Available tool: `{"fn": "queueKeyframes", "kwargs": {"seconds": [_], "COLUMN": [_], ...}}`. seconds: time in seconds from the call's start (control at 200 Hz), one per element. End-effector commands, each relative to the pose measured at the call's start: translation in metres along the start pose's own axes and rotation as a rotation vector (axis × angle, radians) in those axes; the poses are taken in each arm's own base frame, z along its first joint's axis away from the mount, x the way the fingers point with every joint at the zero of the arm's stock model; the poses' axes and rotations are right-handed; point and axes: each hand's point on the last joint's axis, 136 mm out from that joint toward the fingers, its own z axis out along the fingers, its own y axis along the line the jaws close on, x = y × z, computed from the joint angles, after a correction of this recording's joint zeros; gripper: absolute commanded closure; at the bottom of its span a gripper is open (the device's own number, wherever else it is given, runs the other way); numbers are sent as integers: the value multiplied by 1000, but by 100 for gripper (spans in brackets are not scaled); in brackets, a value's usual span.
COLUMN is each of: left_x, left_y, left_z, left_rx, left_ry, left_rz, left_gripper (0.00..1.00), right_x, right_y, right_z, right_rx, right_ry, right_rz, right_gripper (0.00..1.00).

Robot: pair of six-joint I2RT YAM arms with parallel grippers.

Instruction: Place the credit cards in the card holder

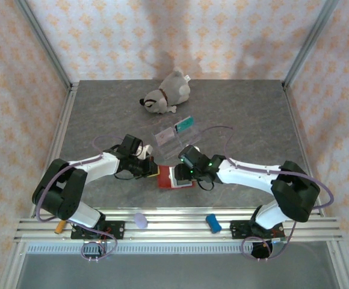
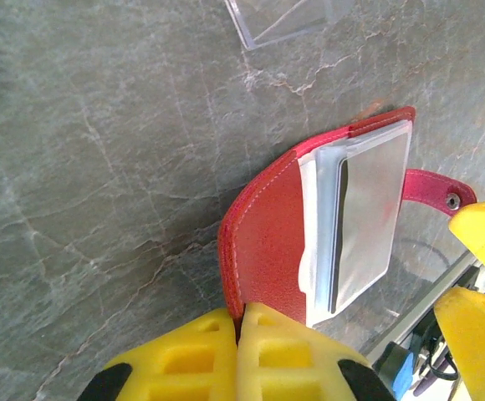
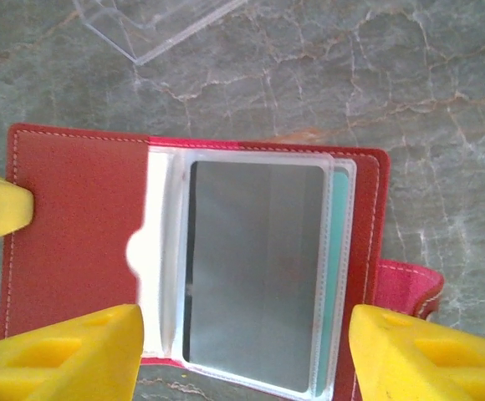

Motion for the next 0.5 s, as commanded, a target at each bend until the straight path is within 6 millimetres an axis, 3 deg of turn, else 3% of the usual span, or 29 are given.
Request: {"fn": "queueKeyframes", "kwargs": {"seconds": [0.0, 0.496], "left_x": [2, 6], "left_y": [7, 20], "left_z": [2, 10], "left_rx": [-43, -76], "left_ry": [16, 38], "left_rz": [1, 23], "left_gripper": [100, 100], "right_x": [19, 33], "right_y": [-9, -3], "right_z": [2, 21], "right_rx": [-5, -169], "right_ry": [67, 160], "right_rz": [64, 193], "right_gripper": [33, 36]}}
